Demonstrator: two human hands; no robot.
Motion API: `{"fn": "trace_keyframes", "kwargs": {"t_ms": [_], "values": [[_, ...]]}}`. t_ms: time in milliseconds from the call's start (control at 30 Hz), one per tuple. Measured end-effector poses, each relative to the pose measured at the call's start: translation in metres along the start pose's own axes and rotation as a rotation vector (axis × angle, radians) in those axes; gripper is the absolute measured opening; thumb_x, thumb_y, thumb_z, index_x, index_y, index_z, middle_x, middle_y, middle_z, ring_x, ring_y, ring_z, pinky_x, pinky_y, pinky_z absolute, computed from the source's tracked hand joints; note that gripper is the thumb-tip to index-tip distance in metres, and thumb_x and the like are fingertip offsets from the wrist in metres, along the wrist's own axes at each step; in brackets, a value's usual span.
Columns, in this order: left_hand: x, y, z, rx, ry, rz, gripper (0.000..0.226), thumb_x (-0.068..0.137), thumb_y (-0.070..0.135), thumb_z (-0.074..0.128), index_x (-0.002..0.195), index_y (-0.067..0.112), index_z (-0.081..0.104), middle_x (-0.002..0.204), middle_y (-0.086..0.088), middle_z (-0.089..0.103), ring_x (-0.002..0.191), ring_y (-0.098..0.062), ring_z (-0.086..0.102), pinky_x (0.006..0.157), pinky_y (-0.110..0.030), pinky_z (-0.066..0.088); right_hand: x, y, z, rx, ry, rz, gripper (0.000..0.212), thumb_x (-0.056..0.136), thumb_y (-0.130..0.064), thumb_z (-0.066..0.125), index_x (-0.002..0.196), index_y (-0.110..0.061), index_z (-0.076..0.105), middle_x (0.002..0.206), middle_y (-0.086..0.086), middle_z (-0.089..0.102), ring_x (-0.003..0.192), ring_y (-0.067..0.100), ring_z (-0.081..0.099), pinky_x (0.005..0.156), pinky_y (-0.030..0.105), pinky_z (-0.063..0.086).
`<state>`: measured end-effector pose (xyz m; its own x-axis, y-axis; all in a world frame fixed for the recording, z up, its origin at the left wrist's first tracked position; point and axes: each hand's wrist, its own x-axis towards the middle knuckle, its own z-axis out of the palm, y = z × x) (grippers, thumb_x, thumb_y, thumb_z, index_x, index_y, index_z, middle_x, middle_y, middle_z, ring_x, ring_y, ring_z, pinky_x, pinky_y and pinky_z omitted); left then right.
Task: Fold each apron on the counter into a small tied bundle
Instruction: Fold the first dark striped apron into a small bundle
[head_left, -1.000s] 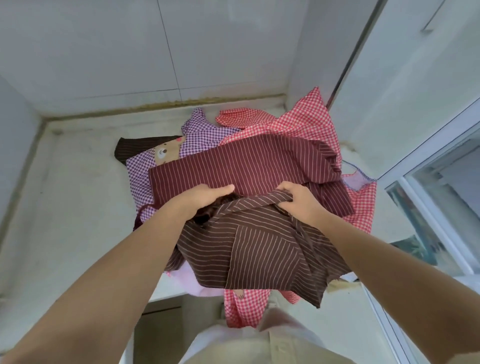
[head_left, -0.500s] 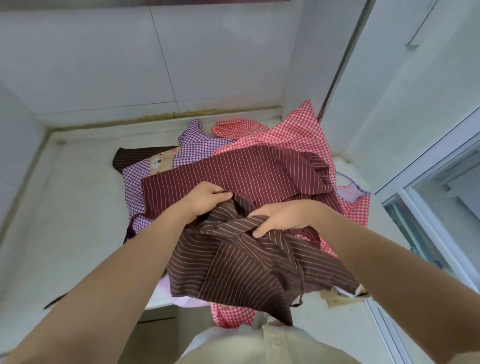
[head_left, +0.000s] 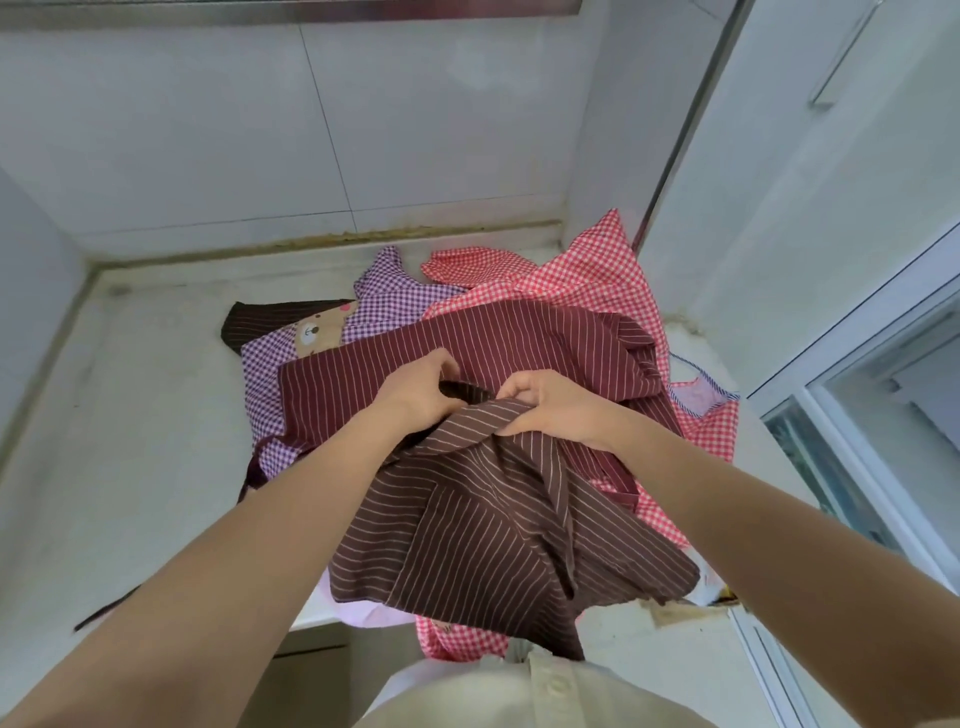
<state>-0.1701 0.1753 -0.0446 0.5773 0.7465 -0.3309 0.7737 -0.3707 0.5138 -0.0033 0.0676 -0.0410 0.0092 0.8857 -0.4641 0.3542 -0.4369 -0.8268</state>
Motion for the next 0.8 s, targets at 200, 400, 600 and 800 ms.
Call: {"fn": "trace_keyframes", "kwargs": {"t_ms": [200, 400, 600, 800], "values": [[0.002, 0.008, 0.003, -0.118, 0.059, 0.068, 0.034, 0.093, 0.034, 0.061, 0.081, 0.003, 0.067, 0.083, -0.013, 0.063, 0.081, -0.025, 0.059, 0.076, -0.04, 0.045, -0.001, 0.005, -0.004, -0.028, 0.047, 0.087, 0.022, 0.083, -0.019, 0.076, 0.099, -0.008, 0.065, 0.104, 0.011, 0.071, 0.099, 0.024, 0.068, 0.091, 0.034, 0.053], [-0.005, -0.001, 0.006, -0.352, 0.048, 0.091, 0.032, 0.099, 0.029, 0.055, 0.082, 0.009, 0.072, 0.082, -0.002, 0.072, 0.08, -0.015, 0.066, 0.086, -0.036, 0.051, -0.018, 0.004, -0.017, 0.098, -0.174, 0.236, 0.034, 0.089, -0.023, 0.071, 0.121, -0.016, 0.064, 0.114, 0.004, 0.072, 0.108, 0.019, 0.066, 0.084, 0.028, 0.049], [-0.018, -0.004, 0.005, -0.675, -0.017, 0.007, 0.035, 0.101, 0.024, 0.052, 0.096, -0.006, 0.069, 0.087, -0.015, 0.072, 0.077, -0.017, 0.064, 0.079, -0.031, 0.054, -0.023, 0.012, -0.009, 0.755, 0.144, -0.029, 0.037, 0.09, -0.002, 0.062, 0.125, -0.013, 0.059, 0.106, 0.006, 0.07, 0.091, 0.016, 0.068, 0.085, 0.033, 0.055], [-0.029, 0.002, -0.001, -0.792, -0.085, -0.049, 0.033, 0.103, 0.024, 0.047, 0.099, 0.001, 0.071, 0.088, -0.011, 0.072, 0.076, -0.019, 0.066, 0.073, -0.03, 0.057, -0.034, -0.002, 0.013, 0.522, 0.146, -0.144, 0.044, 0.089, 0.009, 0.058, 0.123, -0.018, 0.062, 0.107, 0.0, 0.072, 0.093, 0.005, 0.069, 0.072, 0.017, 0.055]]}}
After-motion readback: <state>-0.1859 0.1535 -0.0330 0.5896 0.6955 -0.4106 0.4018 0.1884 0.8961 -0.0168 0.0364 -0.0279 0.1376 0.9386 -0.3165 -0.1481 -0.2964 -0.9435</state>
